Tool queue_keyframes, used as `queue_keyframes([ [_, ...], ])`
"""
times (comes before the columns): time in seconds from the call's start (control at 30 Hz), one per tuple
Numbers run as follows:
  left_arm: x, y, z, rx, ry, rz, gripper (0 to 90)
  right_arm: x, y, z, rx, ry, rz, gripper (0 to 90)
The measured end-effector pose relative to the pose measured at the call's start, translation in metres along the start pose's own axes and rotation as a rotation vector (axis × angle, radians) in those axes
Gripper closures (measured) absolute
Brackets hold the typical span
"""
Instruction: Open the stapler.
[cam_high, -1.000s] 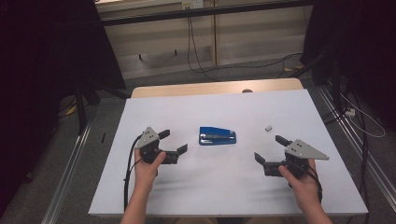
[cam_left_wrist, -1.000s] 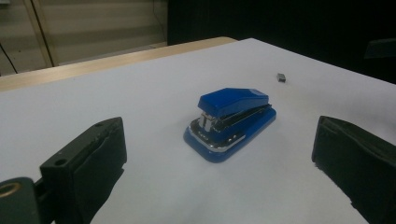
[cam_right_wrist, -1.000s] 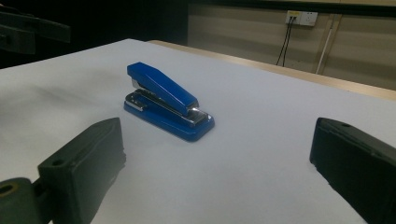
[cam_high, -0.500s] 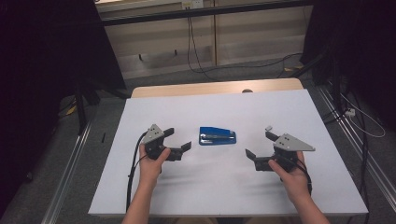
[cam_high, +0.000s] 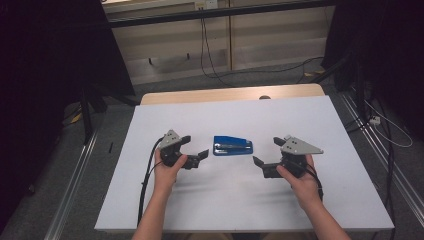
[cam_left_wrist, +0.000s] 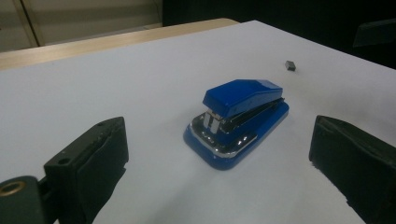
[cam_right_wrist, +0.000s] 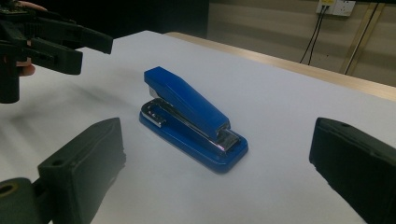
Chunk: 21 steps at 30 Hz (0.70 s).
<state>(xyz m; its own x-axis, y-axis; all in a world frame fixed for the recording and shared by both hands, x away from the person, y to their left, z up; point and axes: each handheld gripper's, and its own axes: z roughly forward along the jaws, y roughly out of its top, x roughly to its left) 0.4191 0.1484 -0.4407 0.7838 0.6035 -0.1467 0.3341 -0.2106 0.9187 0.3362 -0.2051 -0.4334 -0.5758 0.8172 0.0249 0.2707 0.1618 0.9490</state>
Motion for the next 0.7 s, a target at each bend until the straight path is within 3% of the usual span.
queue_keyframes([
  [0.37, 0.008, -0.005, 0.009, 0.023, 0.029, -0.040, 7.0, -0.001, 0.009, 0.015, 0.010, 0.003, -0.008, 2.6],
  [0.47, 0.008, -0.003, 0.013, 0.068, 0.022, -0.013, 6.2, -0.001, 0.012, 0.022, 0.018, 0.008, -0.006, 2.6],
  [0.7, 0.007, -0.001, 0.024, 0.080, 0.011, 0.007, 6.9, -0.001, 0.012, 0.029, 0.029, 0.014, -0.003, 2.7],
])
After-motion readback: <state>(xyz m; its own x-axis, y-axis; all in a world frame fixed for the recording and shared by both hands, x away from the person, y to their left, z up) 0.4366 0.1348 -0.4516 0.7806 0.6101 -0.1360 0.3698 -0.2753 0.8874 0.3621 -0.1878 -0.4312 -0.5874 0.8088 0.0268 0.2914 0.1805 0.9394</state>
